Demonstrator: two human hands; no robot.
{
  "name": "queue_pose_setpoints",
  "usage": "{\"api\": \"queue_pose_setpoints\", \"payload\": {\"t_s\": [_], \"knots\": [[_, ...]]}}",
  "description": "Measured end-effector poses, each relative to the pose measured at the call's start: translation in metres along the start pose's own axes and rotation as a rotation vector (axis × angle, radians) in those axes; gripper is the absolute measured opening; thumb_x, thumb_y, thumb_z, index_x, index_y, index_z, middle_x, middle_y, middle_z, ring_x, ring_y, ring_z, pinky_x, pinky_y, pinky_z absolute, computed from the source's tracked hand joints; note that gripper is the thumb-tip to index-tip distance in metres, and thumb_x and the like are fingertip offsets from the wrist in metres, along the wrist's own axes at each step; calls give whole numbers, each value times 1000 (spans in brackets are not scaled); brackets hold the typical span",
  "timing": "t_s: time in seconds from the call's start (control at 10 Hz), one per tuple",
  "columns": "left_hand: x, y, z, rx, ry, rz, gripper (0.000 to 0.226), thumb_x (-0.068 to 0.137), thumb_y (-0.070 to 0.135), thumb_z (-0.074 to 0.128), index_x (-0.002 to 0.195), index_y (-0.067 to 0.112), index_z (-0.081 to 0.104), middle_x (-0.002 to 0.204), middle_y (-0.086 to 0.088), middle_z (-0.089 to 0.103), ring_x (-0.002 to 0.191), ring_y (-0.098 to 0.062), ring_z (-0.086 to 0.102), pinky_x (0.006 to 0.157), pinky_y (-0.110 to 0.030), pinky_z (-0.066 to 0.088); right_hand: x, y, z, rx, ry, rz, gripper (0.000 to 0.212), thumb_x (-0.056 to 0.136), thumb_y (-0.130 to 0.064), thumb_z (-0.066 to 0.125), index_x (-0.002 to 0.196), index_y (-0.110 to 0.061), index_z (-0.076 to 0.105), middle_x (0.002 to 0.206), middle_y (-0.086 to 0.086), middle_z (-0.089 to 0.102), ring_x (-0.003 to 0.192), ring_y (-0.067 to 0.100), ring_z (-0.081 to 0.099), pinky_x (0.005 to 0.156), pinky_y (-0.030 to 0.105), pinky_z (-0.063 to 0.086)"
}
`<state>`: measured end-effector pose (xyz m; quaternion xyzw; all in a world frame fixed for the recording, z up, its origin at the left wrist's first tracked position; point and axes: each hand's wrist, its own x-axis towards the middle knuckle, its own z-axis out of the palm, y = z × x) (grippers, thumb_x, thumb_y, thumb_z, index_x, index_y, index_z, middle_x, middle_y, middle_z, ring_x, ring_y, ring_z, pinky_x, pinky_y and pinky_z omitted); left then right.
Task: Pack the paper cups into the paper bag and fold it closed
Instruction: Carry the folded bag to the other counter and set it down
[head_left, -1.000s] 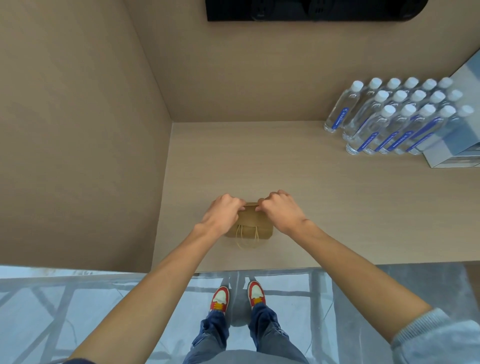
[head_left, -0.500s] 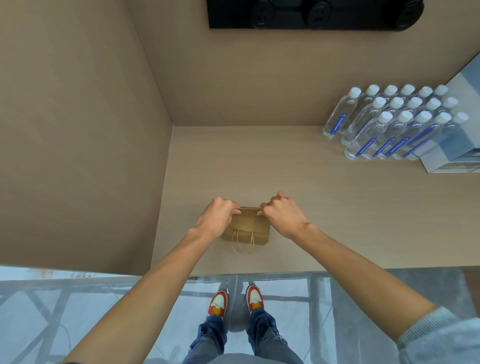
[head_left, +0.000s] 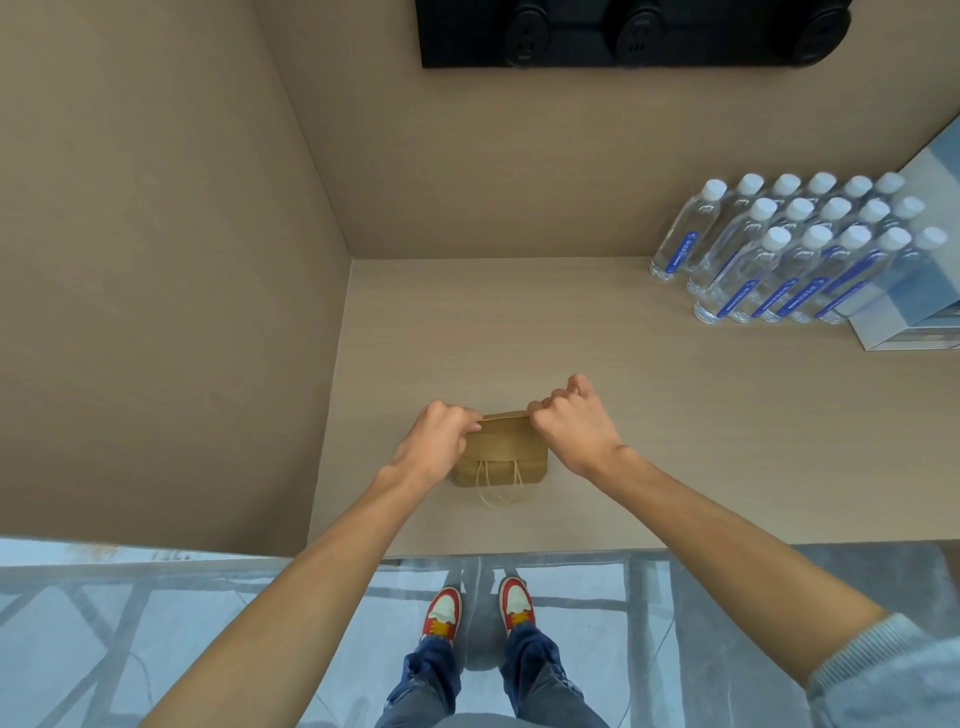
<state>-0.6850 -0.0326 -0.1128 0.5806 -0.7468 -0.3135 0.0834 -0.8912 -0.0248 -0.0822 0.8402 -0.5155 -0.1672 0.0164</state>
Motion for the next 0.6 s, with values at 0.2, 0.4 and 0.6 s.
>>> {"api": "queue_pose_setpoints", "payload": {"t_s": [0.2,0.4,0.6], "knots": [[2,-1,-5,-6,-87,-8,64,75,-21,36,123,5,69,119,-21,72,118,-27,66,102,-37,52,5,1,4,-24,12,-14,35,66,12,60,91,-11,60,82,6,71,86,30,64,86,39,34],[-1,3,-9,10,-85,9,60,73,-22,37,114,7,70,114,-20,73,117,-29,66,95,-41,55,2,14,14,148,57,92,25,102,-29,47,103,-17,68,94,8,73,102,26,61,88,36,35],[-12,2,-8,134,55,100,30,104,26,43,114,13,68,112,-11,72,102,-32,66,87,-40,53,-7,17,16,452,54,136,45,99,-52,37,123,-23,60,111,-1,72,116,21,54,95,39,41]]}}
